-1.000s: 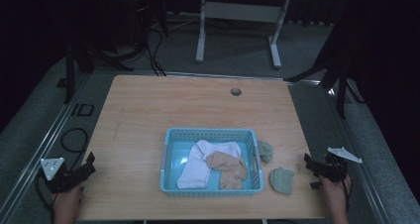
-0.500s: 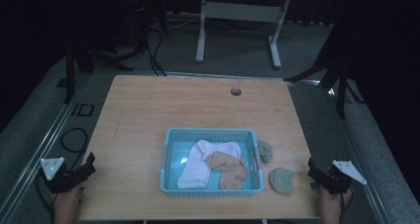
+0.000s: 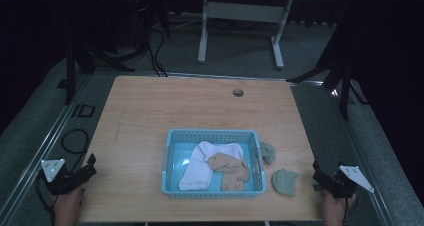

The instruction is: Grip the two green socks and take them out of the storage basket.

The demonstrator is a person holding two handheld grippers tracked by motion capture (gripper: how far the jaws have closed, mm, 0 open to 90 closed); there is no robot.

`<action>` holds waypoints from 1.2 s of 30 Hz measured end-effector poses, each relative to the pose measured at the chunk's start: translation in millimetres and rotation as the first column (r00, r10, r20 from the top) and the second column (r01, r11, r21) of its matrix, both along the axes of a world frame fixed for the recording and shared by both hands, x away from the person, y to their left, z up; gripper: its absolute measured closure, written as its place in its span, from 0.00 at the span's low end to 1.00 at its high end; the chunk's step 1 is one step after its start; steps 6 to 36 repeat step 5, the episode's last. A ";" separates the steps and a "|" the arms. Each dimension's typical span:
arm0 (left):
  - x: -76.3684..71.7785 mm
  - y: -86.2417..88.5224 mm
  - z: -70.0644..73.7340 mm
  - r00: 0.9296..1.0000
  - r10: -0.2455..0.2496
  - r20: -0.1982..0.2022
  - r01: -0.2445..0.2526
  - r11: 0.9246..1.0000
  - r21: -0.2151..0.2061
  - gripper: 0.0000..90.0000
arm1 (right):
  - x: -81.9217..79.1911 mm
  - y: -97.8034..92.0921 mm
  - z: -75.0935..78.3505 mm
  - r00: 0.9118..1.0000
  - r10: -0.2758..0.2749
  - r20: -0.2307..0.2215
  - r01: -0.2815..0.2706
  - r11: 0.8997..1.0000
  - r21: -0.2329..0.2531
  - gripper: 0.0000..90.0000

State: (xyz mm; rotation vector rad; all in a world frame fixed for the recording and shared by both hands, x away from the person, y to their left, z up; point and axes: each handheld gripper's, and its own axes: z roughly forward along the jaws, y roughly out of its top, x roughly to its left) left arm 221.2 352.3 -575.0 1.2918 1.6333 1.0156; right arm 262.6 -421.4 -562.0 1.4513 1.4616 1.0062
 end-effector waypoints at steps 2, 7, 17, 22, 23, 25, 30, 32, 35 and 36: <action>0.1 0.0 0.0 1.000 -0.001 0.000 0.001 1.000 0.000 0.01 | 0.1 0.5 0.0 1.000 0.010 0.001 -0.010 1.000 -0.003 0.11; 0.2 0.0 0.0 1.000 -0.001 -0.001 0.001 1.000 0.000 0.01 | 1.0 1.1 -0.1 1.000 0.007 -0.008 -0.007 1.000 -0.010 0.11; 0.2 0.0 0.0 1.000 -0.001 -0.001 0.001 1.000 0.000 0.01 | 1.0 1.1 -0.1 1.000 0.007 -0.008 -0.007 1.000 -0.010 0.11; 0.2 0.0 0.0 1.000 -0.001 -0.001 0.001 1.000 0.000 0.01 | 1.0 1.1 -0.1 1.000 0.007 -0.008 -0.007 1.000 -0.010 0.11; 0.2 0.0 0.0 1.000 -0.001 -0.001 0.001 1.000 0.000 0.01 | 1.0 1.1 -0.1 1.000 0.007 -0.008 -0.007 1.000 -0.010 0.11; 0.2 0.0 0.0 1.000 -0.001 -0.001 0.001 1.000 0.000 0.01 | 1.0 1.1 -0.1 1.000 0.007 -0.008 -0.007 1.000 -0.010 0.11; 0.2 0.0 0.0 1.000 -0.001 -0.001 0.001 1.000 0.000 0.01 | 1.0 1.1 -0.1 1.000 0.007 -0.008 -0.007 1.000 -0.010 0.11; 0.2 0.0 0.0 1.000 -0.001 -0.001 0.001 1.000 0.000 0.01 | 1.0 1.1 -0.1 1.000 0.007 -0.008 -0.007 1.000 -0.010 0.11; 0.2 0.0 0.0 1.000 -0.001 -0.001 0.001 1.000 0.000 0.01 | 1.0 1.1 -0.1 1.000 0.007 -0.008 -0.007 1.000 -0.010 0.11; 0.2 0.0 0.0 1.000 -0.001 -0.001 0.001 1.000 0.000 0.01 | 1.0 1.1 -0.1 1.000 0.007 -0.008 -0.007 1.000 -0.010 0.11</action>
